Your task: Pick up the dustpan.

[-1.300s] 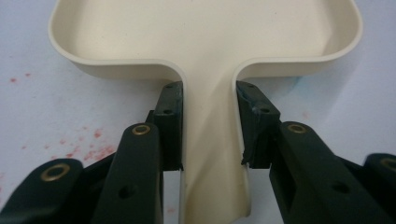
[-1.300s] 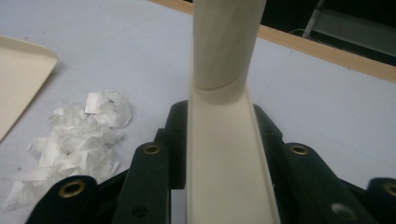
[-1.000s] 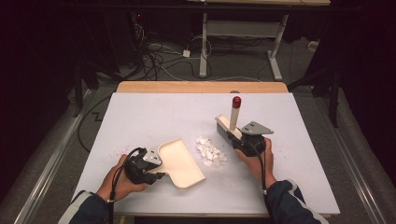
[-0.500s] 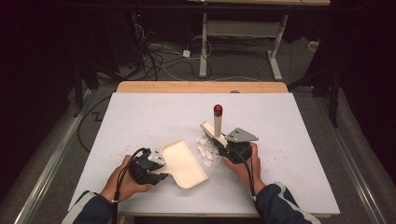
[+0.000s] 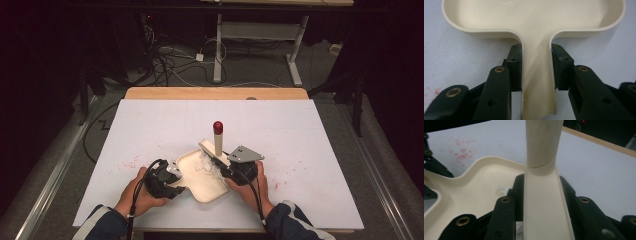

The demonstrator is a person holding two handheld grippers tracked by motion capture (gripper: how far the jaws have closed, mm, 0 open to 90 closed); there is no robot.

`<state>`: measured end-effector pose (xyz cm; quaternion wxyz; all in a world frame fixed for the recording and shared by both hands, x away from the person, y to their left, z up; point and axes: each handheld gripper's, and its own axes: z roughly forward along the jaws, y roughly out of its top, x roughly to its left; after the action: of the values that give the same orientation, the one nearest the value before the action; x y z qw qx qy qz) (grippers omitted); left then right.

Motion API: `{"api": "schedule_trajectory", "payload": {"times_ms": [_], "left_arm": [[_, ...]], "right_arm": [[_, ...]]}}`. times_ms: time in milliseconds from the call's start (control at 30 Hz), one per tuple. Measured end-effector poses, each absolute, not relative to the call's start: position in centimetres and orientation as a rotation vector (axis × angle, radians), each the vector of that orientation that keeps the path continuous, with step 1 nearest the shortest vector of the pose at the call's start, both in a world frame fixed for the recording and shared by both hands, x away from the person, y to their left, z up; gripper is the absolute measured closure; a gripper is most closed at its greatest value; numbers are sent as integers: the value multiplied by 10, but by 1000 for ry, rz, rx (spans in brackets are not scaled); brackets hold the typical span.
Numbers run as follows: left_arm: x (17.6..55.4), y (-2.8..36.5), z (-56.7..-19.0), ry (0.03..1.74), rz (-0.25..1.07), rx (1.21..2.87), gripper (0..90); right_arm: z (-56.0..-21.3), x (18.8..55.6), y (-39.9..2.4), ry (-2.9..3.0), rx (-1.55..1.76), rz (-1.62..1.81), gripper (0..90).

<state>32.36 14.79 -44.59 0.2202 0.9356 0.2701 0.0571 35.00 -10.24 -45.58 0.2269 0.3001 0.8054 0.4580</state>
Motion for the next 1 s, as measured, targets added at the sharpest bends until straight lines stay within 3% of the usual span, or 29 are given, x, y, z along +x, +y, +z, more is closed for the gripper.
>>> {"api": "schedule_trajectory", "payload": {"times_ms": [500,1000], "left_arm": [[323,145,-446,758,154,2572,636],[322,146,-449,763,166,2567,635]], "right_arm": [[-450,331,-75,2260,716,1307,673],[-419,337,-121,2201,755,1393,673]]}}
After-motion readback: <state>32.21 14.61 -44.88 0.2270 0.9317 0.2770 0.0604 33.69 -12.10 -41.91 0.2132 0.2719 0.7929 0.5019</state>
